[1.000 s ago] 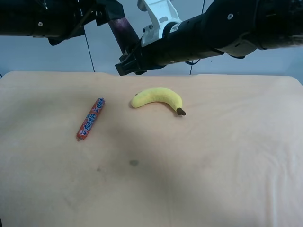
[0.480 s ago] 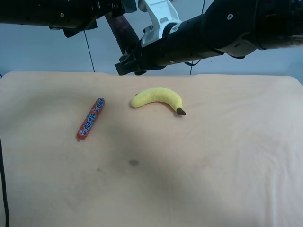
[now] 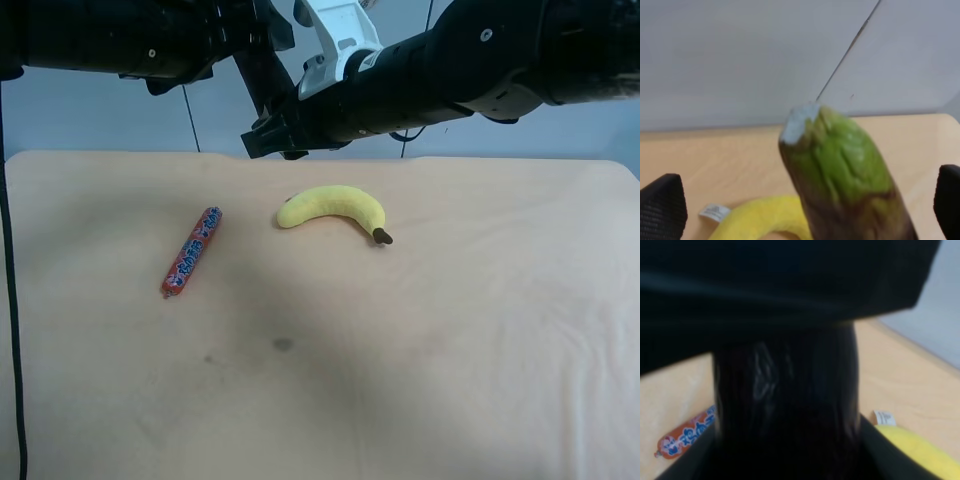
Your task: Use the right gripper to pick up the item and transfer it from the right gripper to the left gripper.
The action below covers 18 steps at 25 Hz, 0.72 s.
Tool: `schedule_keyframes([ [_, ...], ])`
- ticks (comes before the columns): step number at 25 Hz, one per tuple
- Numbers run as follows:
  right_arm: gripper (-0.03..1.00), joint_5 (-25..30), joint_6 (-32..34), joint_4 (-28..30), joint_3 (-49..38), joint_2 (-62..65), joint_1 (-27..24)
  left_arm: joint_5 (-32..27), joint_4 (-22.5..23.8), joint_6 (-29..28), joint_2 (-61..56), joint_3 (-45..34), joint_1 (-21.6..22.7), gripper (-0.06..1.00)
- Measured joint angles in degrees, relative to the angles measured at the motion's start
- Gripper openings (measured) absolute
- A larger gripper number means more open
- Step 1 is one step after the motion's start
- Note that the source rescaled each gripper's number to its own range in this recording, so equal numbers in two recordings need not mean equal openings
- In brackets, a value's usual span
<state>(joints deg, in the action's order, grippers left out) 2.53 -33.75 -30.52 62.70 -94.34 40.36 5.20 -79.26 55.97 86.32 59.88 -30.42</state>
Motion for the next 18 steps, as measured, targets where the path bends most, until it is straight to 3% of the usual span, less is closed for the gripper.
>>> schedule_keyframes([
  [9,0.0,0.48,0.18,0.0,0.0,0.0,0.0,-0.57,0.0,0.0,0.0,1.8,0.0,1.0],
  [18,0.0,0.48,0.18,0.0,0.0,0.0,0.0,-3.02,0.04,0.0,1.79,1.99,0.0,0.73],
])
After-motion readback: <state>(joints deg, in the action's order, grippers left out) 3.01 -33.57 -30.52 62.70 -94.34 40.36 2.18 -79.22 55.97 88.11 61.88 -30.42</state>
